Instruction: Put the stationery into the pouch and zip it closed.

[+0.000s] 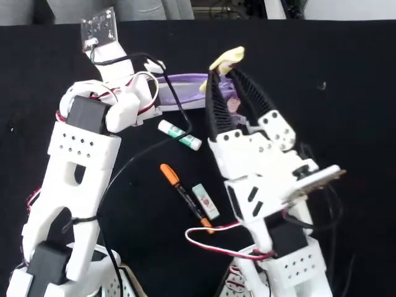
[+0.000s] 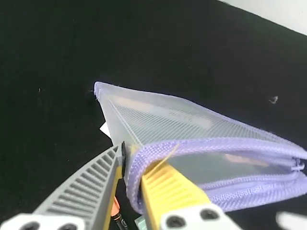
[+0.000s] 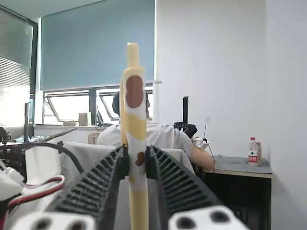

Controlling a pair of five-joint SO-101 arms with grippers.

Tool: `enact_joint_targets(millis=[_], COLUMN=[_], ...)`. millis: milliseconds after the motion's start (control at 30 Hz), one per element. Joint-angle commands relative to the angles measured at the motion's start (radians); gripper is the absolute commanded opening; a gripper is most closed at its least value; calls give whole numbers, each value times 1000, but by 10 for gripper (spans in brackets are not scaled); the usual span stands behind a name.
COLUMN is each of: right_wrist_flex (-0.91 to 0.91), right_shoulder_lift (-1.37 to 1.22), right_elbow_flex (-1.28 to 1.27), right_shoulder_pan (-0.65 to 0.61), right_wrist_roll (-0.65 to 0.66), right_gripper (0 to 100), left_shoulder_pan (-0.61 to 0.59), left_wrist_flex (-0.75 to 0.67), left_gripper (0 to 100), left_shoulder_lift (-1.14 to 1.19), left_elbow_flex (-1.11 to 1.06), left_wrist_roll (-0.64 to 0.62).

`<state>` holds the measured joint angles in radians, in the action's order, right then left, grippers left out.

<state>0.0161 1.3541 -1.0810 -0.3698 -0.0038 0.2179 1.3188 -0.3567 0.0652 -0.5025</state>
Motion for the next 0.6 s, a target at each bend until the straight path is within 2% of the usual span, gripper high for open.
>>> enact_joint_targets(millis=[0, 200, 567], right_wrist_flex=[94, 133, 324], right_shoulder_lift=[-21, -94, -377], right_elbow_flex=[-50, -64, -81], right_shoulder_pan=[-9, -11, -6], right_wrist_roll=[2, 26, 25], right_gripper=[11, 11, 15], left_shoulder_pan=[10, 12, -7], left_wrist_flex=[-38, -38, -38], left_gripper=[28, 28, 28], left_shoulder_lift=[-21, -21, -8], left_elbow_flex=[4, 2, -4], left_wrist_roll=[-9, -9, -9])
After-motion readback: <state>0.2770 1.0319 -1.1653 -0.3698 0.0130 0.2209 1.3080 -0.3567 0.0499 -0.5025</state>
